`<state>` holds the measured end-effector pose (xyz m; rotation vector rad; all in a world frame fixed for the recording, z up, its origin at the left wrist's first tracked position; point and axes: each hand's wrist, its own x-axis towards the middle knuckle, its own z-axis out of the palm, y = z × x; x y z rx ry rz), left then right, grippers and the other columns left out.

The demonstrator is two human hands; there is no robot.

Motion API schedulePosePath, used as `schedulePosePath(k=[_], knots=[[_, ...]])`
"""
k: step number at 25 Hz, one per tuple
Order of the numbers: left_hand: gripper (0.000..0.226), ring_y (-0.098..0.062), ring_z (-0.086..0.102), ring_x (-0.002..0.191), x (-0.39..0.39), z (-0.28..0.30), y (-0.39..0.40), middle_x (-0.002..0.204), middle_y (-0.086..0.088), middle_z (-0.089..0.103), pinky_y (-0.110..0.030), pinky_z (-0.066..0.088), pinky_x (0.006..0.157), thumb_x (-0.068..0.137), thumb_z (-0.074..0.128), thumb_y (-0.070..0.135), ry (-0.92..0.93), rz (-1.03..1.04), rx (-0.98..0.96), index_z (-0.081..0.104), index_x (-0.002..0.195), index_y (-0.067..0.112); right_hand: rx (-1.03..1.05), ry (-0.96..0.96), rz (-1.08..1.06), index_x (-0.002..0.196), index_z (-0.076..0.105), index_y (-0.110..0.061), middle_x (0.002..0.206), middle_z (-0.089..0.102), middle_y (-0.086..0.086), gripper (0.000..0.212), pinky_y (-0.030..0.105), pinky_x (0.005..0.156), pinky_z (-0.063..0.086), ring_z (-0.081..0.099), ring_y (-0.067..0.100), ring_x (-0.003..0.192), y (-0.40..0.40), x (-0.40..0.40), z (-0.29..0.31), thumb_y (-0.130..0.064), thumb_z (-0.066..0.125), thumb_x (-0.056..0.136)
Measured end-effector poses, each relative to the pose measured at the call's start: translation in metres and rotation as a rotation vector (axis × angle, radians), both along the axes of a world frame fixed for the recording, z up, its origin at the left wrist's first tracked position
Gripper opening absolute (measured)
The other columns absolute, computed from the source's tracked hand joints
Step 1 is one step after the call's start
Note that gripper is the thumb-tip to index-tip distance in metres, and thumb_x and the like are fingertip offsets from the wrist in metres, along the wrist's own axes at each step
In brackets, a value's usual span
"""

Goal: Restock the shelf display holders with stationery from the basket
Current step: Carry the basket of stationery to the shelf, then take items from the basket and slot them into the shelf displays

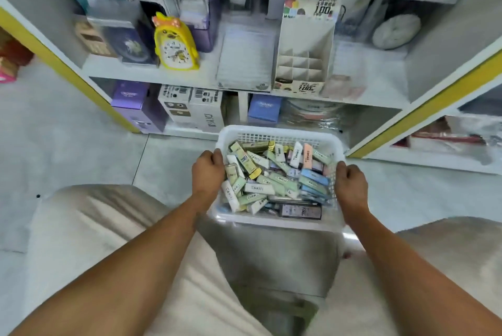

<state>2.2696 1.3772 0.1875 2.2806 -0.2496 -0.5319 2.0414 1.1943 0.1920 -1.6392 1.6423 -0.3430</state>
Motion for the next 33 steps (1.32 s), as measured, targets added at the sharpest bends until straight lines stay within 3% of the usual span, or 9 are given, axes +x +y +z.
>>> schedulePosePath(k=[5,9,14,16,19,24,26,30,33], knots=[[0.039,-0.022,0.049,0.064,-0.008,-0.038,0.004,0.067,-0.005,0.054,-0.03,0.032,0.062,0.103,0.042,0.029,-0.076,0.028,-0.049,0.046,0.069,0.01,-0.043,-0.058,0.036,0.091,0.054,-0.003,0.091,0.057,0.017,0.037,0.033,0.073,0.036,0.052,0.03,0.085,-0.003,-0.005,-0.052,-0.034,0.039,0.106],[0.037,-0.034,0.058,0.081,-0.023,-0.034,0.012,0.081,-0.013,0.06,-0.031,0.036,0.068,0.102,0.04,0.03,-0.107,0.016,-0.02,0.056,0.083,0.004,-0.048,-0.088,0.034,0.107,0.061,0.002,0.11,0.064,0.027,0.04,0.031,0.075,0.036,0.058,0.034,0.094,0.003,-0.02,-0.052,-0.032,0.039,0.105],[0.032,-0.037,0.06,0.106,-0.024,-0.017,0.01,0.119,-0.021,0.063,-0.033,0.039,0.074,0.098,0.045,0.024,-0.033,-0.068,0.181,0.059,0.114,0.001,-0.039,-0.049,0.06,0.115,0.058,0.004,0.12,0.062,0.029,0.043,0.034,0.078,0.039,0.058,0.041,0.108,0.0,-0.029,-0.039,-0.033,0.038,0.105],[0.028,-0.036,0.06,0.107,-0.021,-0.013,0.004,0.121,-0.02,0.063,-0.032,0.041,0.072,0.095,0.049,0.021,-0.009,-0.118,0.199,0.059,0.114,0.003,-0.022,-0.024,0.064,0.117,0.059,0.005,0.121,0.062,0.029,0.046,0.038,0.081,0.045,0.059,0.042,0.108,-0.006,-0.026,-0.038,-0.033,0.037,0.104],[0.033,-0.036,0.061,0.108,-0.017,-0.026,-0.004,0.124,-0.019,0.062,-0.032,0.045,0.072,0.093,0.053,0.021,0.061,-0.199,0.246,0.058,0.12,0.001,0.005,0.008,0.079,0.113,0.061,0.006,0.119,0.063,0.028,0.046,0.034,0.078,0.041,0.061,0.041,0.104,-0.017,-0.024,-0.057,-0.033,0.038,0.104],[0.024,-0.026,0.056,0.081,-0.013,-0.07,-0.03,0.099,-0.011,0.057,-0.029,0.045,0.065,0.093,0.055,0.018,0.165,-0.257,0.309,0.057,0.113,0.007,0.117,0.139,0.121,0.095,0.063,0.002,0.101,0.067,0.024,0.038,0.034,0.067,0.046,0.059,0.033,0.077,-0.027,-0.028,-0.117,-0.031,0.043,0.1],[0.013,-0.022,0.054,0.071,-0.015,-0.092,-0.037,0.093,-0.01,0.056,-0.027,0.044,0.058,0.092,0.055,0.015,0.225,-0.255,0.328,0.054,0.103,0.009,0.152,0.185,0.138,0.091,0.063,0.001,0.099,0.067,0.024,0.033,0.035,0.067,0.049,0.06,0.032,0.075,-0.033,-0.028,-0.143,-0.027,0.046,0.098],[0.013,-0.027,0.06,0.081,-0.015,-0.131,-0.041,0.085,-0.009,0.058,-0.03,0.051,0.068,0.083,0.065,0.008,0.31,-0.26,0.351,0.053,0.089,0.008,0.215,0.222,0.139,0.097,0.064,0.001,0.1,0.067,0.021,0.03,0.03,0.064,0.045,0.06,0.031,0.078,-0.039,-0.025,-0.179,-0.024,0.048,0.095],[0.01,-0.021,0.057,0.073,-0.012,-0.154,-0.044,0.079,-0.006,0.058,-0.026,0.045,0.058,0.085,0.065,0.011,0.345,-0.264,0.327,0.056,0.089,0.008,0.248,0.227,0.121,0.102,0.063,0.003,0.104,0.067,0.022,0.03,0.032,0.067,0.046,0.064,0.035,0.087,-0.042,-0.021,-0.203,-0.021,0.048,0.094]])
